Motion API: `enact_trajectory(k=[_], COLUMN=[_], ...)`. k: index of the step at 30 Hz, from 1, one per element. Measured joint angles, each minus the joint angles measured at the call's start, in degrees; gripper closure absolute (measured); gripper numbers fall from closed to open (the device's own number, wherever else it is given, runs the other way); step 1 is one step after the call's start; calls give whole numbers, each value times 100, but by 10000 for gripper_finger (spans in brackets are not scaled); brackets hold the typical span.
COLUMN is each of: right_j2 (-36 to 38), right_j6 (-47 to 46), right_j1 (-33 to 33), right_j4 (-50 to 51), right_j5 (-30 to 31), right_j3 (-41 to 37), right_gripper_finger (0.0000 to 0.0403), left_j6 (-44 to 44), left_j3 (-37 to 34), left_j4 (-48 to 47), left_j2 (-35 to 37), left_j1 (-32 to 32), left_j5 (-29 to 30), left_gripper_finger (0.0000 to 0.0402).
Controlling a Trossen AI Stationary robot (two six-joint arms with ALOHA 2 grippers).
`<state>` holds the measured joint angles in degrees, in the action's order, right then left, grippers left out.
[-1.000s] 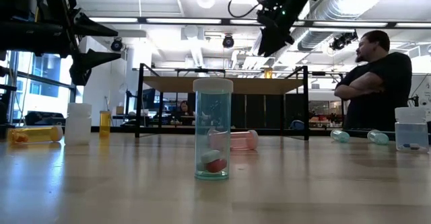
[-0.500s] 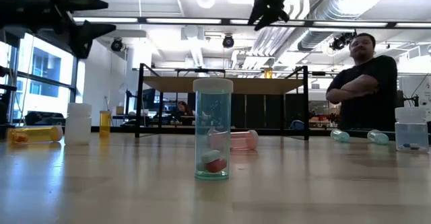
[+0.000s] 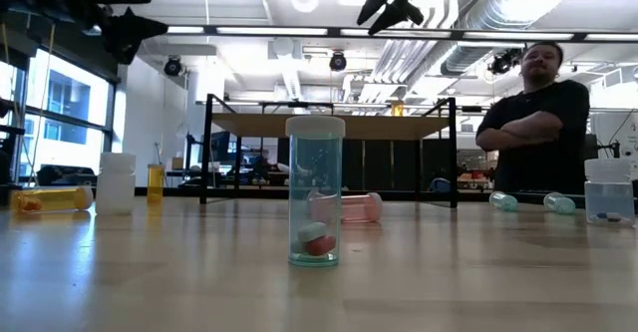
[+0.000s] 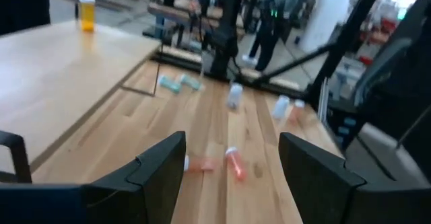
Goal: Pick and place medicine bottles onto shelf by color
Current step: Put the top left white pill bottle on the shelf
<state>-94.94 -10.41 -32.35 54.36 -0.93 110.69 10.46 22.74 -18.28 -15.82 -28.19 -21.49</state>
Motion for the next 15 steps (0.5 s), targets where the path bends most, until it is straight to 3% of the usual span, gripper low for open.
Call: enact_trajectory(k=[10, 15], right_j2=[0, 0], right_j6=[185, 188], right_j1=[-34, -103], right_j4=[95, 115], right_j5=[7, 7], right_j3=[0, 0], right_gripper_finger=[224, 224], left_j6=[-319, -105], left_j3=[201, 201], left_j4=[-170, -194], left_j2=[-1258, -1649], left_j1=[856, 1390], left_j5=[31, 653], left_gripper_finger=[172, 172])
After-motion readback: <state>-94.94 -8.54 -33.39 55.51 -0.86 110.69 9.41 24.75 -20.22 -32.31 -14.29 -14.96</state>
